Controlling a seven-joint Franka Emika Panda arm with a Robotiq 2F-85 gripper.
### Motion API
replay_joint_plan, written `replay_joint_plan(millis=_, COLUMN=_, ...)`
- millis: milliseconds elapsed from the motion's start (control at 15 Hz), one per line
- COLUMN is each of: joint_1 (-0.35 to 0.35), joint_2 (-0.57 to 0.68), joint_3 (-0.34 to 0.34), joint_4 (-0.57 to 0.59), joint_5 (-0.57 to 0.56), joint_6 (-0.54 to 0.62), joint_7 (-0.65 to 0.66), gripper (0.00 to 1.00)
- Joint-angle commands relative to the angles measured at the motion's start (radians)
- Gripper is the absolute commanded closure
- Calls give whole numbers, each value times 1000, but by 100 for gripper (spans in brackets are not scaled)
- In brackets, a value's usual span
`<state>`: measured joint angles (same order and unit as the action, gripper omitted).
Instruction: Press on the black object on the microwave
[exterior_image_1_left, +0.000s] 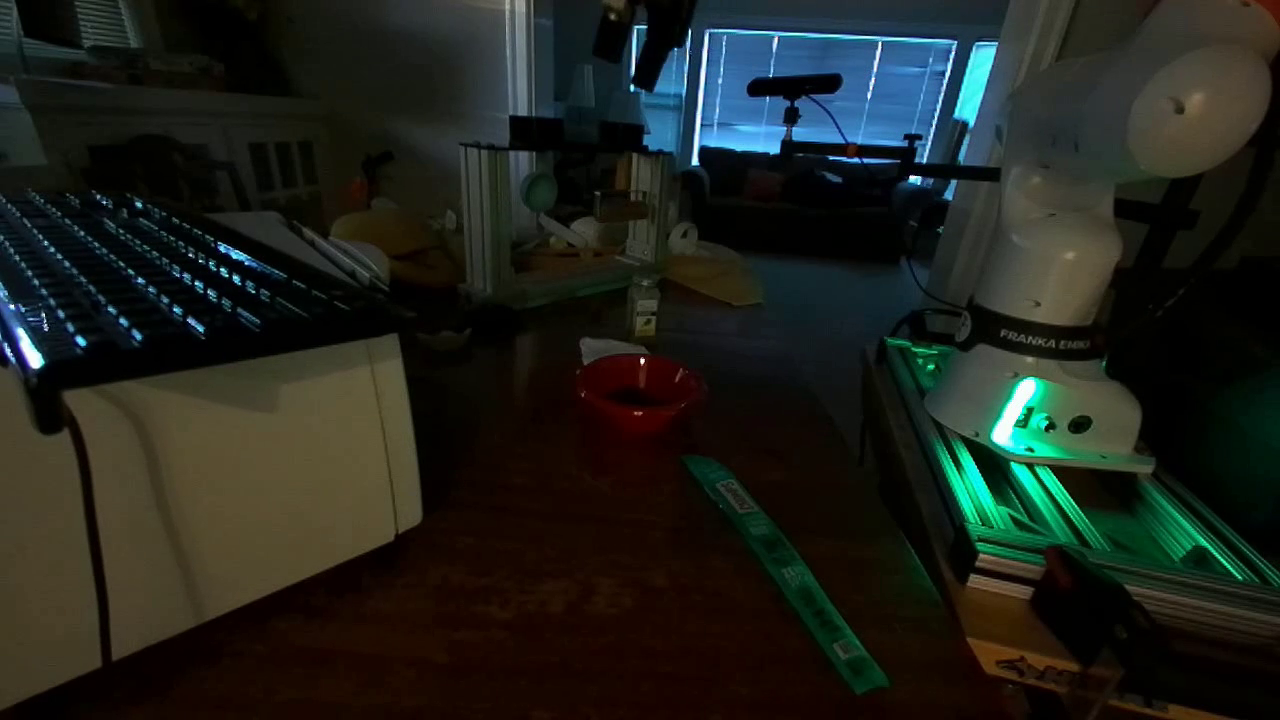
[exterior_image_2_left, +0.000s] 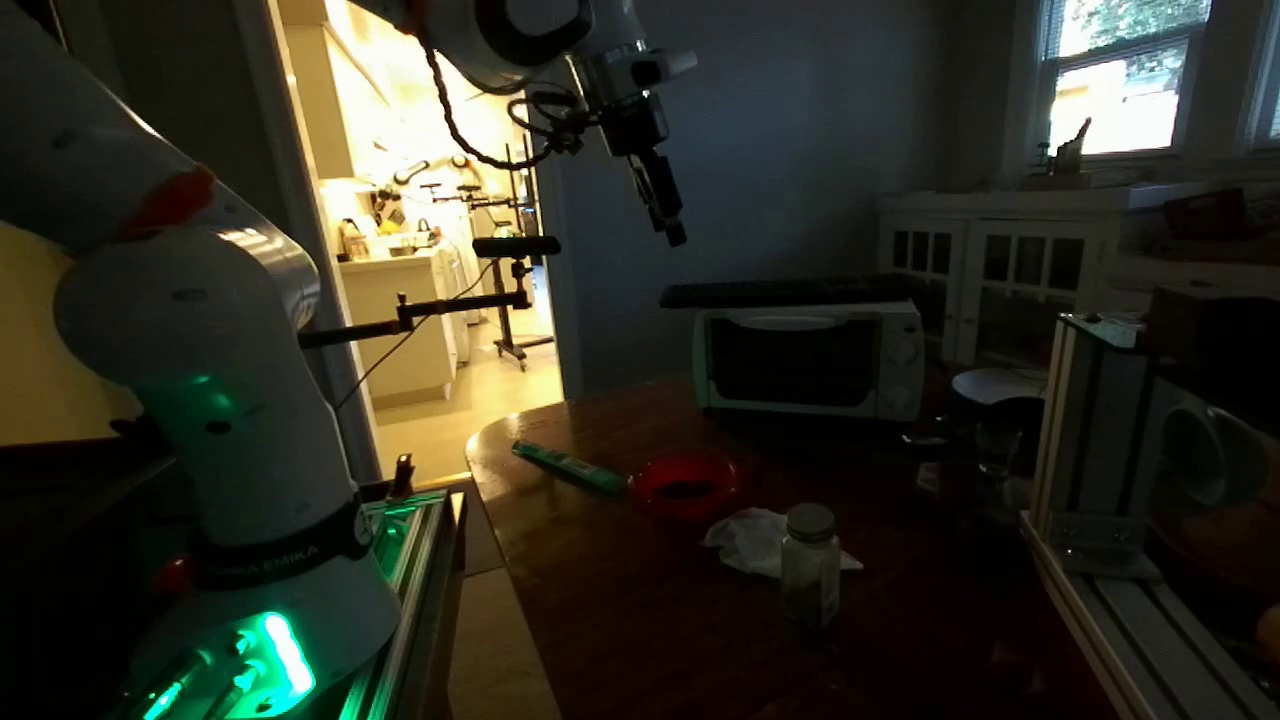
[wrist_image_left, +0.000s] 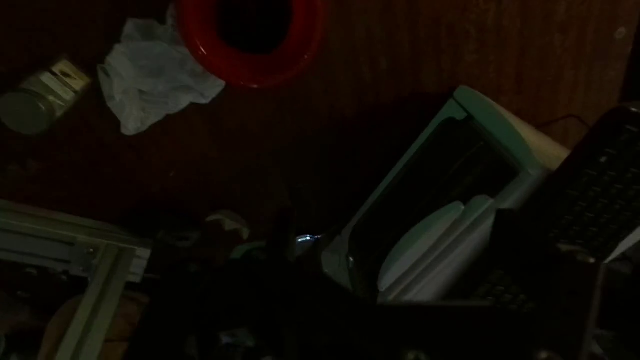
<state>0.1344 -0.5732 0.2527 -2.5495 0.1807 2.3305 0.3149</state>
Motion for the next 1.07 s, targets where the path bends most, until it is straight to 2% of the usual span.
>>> replay_joint_plan(millis=0, joint_1=35, joint_2=205, joint_3=-9, joint_4=112, joint_5=16, joint_6=106, joint_7=-58, gripper=0)
replay_joint_plan(millis=400, joint_1=33, joint_2=453, joint_3=3, joint_4=340, joint_5=-92, joint_6=120, joint_7=-124, gripper=0)
replay_joint_plan(millis=1000, joint_1=67, joint_2=743, joint_3=-18, joint_4=684, joint_5=-263, joint_6=114, joint_7=-130, gripper=0)
